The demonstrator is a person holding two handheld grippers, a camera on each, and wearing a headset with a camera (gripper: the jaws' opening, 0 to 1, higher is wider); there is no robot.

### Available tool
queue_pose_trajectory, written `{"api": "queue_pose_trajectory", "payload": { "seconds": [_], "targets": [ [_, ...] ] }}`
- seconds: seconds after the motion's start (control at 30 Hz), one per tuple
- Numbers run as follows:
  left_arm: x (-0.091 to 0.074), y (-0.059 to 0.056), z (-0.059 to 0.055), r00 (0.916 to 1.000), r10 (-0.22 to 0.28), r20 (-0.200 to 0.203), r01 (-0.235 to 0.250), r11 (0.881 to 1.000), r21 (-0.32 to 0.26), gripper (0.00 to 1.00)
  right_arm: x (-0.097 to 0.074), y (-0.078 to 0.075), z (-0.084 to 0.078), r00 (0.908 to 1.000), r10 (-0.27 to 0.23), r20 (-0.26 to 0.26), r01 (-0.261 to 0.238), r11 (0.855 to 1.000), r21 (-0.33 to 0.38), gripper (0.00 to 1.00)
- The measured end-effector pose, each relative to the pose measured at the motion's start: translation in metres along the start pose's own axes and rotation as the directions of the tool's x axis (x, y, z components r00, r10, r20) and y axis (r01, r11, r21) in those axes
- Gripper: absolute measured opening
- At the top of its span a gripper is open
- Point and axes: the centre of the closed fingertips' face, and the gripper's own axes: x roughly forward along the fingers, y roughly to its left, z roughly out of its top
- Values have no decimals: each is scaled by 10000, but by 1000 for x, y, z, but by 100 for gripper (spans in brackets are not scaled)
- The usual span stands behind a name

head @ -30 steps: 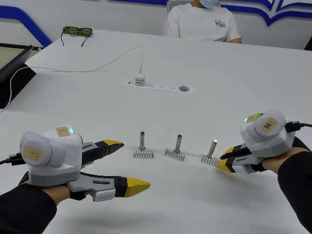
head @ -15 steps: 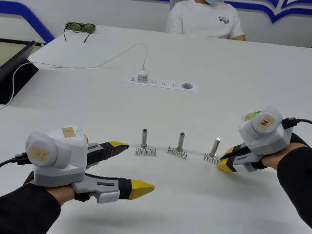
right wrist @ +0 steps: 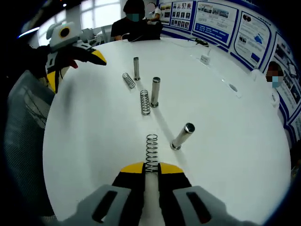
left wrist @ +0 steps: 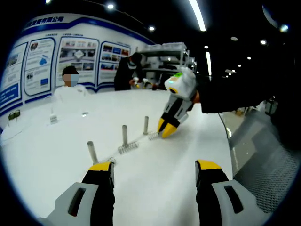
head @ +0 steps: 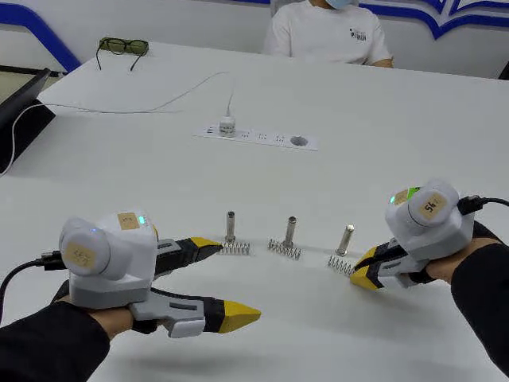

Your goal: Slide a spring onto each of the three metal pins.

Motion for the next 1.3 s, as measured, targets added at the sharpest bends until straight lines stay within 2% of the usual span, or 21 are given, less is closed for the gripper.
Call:
{"api": "queue_pose_trajectory", "payload": {
  "seconds": [0.23,0.5,0.6,0.83,0.93,1.07,1.3],
  "targets": [
    [11,-9,1,9990,-421,-129,424,9989,221,66,-8,24,10,9991,404,158,-391,9966,-731,12],
    [23,-24,-6,9939,-1004,-451,1024,9938,425,60,-11,52,21,9942,1050,242,-1002,9832,-1526,12],
    [27,-31,-6,9911,-1217,-542,1246,9907,551,57,-13,63,28,9909,1324,246,-1254,9741,-1883,12],
    [32,-37,-7,9871,-1446,-692,1497,9859,753,52,-13,77,39,9834,1788,296,-1666,9560,-2416,12],
    [34,-40,-7,9851,-1542,-758,1607,9830,887,50,-13,87,44,9773,2095,317,-1925,9402,-2811,12],
    [37,-43,-6,9837,-1616,-789,1695,9797,1071,45,-14,96,50,9746,2228,237,-2034,9242,-3232,12],
    [38,-45,-4,9823,-1682,-822,1781,9748,1343,33,-17,104,60,9696,2423,341,-2135,9060,-3655,12]
  ]
}}
